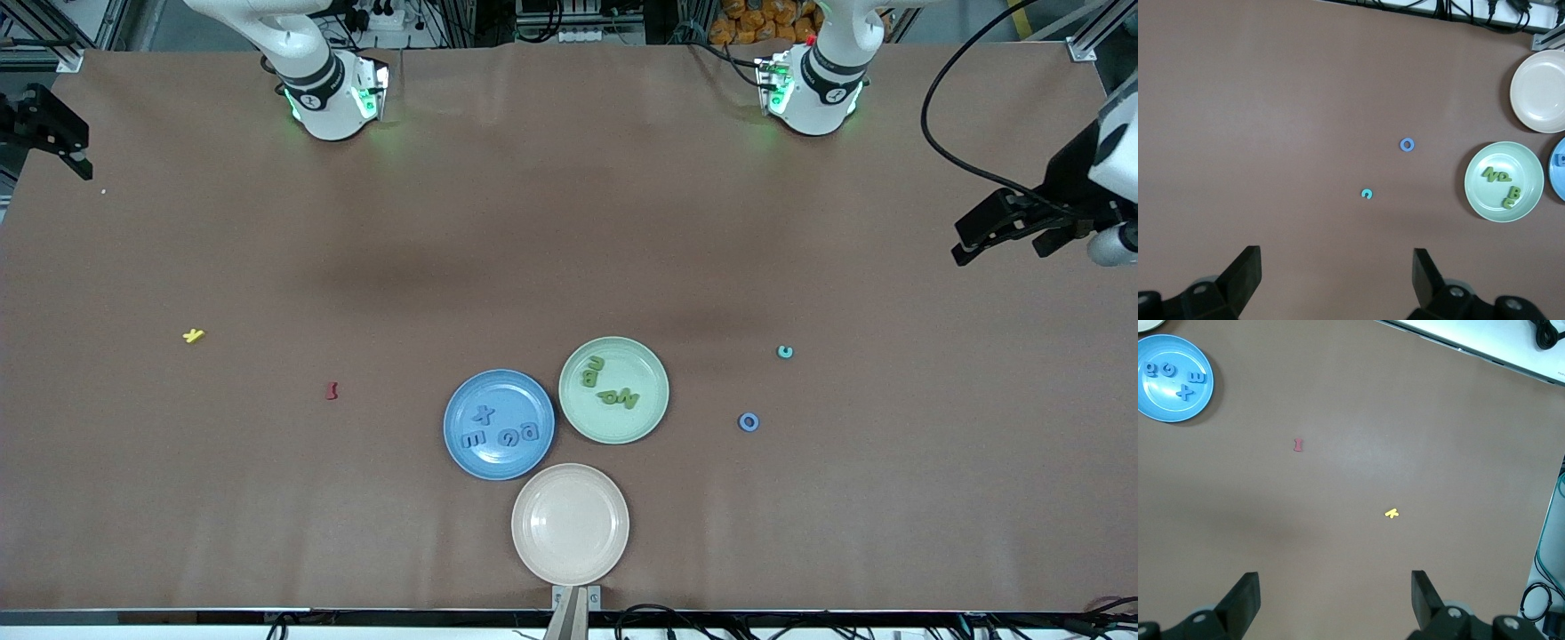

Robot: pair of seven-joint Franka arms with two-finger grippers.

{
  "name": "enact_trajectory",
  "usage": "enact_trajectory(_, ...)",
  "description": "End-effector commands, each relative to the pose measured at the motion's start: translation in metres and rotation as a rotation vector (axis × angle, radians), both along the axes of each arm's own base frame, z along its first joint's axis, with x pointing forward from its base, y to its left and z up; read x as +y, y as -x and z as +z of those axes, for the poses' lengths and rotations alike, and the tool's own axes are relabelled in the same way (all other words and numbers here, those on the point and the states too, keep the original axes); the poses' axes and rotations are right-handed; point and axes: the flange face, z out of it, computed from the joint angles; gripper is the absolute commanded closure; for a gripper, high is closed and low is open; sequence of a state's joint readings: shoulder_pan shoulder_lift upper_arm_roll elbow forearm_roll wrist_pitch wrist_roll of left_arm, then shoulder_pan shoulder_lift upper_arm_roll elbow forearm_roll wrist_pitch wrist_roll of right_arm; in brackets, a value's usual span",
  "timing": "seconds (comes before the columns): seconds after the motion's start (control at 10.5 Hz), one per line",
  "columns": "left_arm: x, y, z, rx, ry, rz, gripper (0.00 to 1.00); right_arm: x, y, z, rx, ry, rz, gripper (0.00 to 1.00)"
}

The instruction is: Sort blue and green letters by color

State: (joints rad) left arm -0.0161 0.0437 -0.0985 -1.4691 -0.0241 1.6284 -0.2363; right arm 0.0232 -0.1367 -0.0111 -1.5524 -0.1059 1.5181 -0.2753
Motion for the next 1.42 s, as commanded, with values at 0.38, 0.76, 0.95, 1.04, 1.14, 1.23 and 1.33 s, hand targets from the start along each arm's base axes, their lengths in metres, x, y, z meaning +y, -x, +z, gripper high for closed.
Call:
enact_trajectory(0.38, 0.010, 0.032, -0.004, -0.026, -0.001, -0.017, 0.00, 0.011, -0.010, -0.014, 0.015, 0.008, 0.014, 0.00)
enact_trajectory(0.76, 0.009, 0.032, -0.004, -0.022, -0.084, -0.056, 0.00, 0.002, -0.013, -0.030, 0.040, -0.063, 0.005, 0.00)
enact_trajectory(0.95, 0.006, 0.037, 0.000, 0.001, -0.087, -0.061, 0.00, -0.023, -0.010, -0.056, 0.083, -0.111, -0.049, 0.00)
enact_trajectory(1.04, 0.006, 0.037, -0.001, 0.004, -0.086, -0.063, 0.00, -0.025, -0.010, -0.069, 0.103, -0.196, -0.065, 0.00)
enact_trajectory(1.14, 0.006, 0.037, -0.001, 0.003, -0.084, -0.064, 0.00, -0.033, -0.001, -0.073, 0.127, -0.262, -0.089, 0.00)
enact_trajectory(1.23, 0.005, 0.037, -0.001, 0.003, -0.083, -0.068, 0.00, -0.028, 0.010, -0.062, 0.109, -0.261, -0.090, 0.00)
enact_trajectory(1.33, 0.005, 0.037, -0.001, 0.003, -0.079, -0.068, 0.00, -0.024, 0.013, -0.060, 0.103, -0.254, -0.100, 0.00)
